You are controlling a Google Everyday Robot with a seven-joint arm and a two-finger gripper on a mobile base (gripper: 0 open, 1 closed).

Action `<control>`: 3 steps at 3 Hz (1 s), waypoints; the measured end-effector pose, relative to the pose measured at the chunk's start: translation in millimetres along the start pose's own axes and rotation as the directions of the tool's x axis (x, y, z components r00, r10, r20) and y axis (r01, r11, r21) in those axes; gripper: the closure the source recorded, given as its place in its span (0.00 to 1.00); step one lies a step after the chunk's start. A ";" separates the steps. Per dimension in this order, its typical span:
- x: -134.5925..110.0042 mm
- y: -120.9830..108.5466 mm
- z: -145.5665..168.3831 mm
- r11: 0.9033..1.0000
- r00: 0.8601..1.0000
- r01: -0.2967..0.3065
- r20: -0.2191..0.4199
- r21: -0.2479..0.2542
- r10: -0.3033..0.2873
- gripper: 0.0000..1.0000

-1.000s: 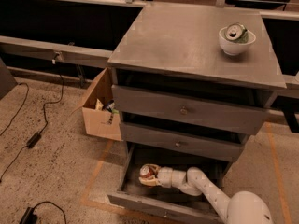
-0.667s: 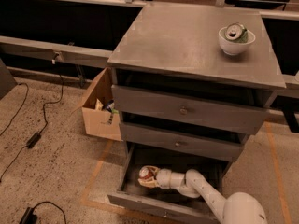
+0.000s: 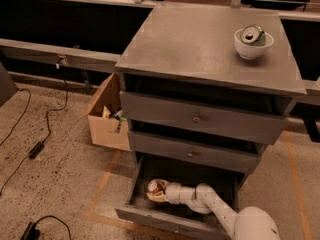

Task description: Place coke can into bottom drawer

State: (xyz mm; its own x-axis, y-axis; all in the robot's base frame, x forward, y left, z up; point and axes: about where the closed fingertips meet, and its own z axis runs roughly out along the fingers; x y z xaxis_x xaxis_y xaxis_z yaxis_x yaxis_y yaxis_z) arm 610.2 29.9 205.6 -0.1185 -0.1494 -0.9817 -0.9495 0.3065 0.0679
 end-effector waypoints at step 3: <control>-10.9 -16.1 -7.9 0.998 0.998 0.042 -0.042 0.046 -0.040 0.00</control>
Offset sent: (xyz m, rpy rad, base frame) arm 0.0188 -0.0042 0.0015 -0.0383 -0.0188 -0.0587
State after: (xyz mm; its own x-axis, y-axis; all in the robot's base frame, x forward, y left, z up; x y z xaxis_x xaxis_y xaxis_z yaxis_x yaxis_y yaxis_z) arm 624.5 19.2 216.5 -0.0923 -0.2008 -0.9753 -0.9392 0.3430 0.0183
